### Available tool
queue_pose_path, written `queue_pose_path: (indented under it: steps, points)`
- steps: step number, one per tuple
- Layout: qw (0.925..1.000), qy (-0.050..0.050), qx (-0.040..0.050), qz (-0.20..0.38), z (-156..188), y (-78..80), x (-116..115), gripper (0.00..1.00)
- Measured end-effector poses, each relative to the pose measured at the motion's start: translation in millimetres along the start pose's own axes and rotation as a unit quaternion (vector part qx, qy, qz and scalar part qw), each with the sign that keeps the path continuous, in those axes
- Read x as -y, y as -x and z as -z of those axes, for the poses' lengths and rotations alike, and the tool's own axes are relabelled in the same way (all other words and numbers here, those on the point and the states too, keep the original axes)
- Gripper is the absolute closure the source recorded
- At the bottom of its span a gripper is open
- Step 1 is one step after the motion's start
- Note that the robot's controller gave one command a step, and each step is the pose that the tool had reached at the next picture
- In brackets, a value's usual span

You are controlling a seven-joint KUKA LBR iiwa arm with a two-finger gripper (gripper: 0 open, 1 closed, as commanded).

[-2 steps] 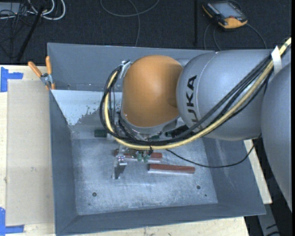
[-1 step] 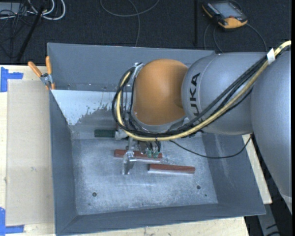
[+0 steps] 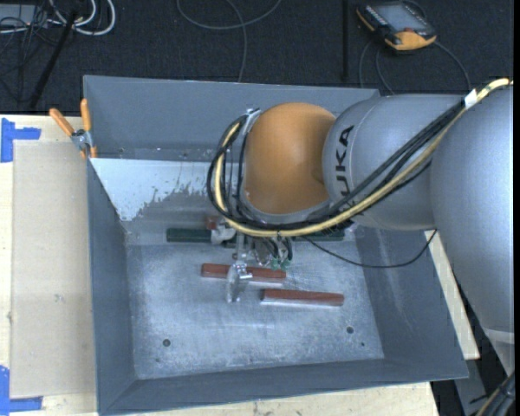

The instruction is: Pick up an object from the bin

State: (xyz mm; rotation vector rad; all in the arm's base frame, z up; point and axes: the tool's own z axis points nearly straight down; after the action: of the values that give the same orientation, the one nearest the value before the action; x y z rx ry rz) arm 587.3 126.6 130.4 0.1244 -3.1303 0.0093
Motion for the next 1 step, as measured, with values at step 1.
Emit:
queue_pose_path:
  steps: [1]
  points:
    - [0.9996, 0.004, 0.011, 0.027, -53.7, 13.2, 33.5, 1.0]
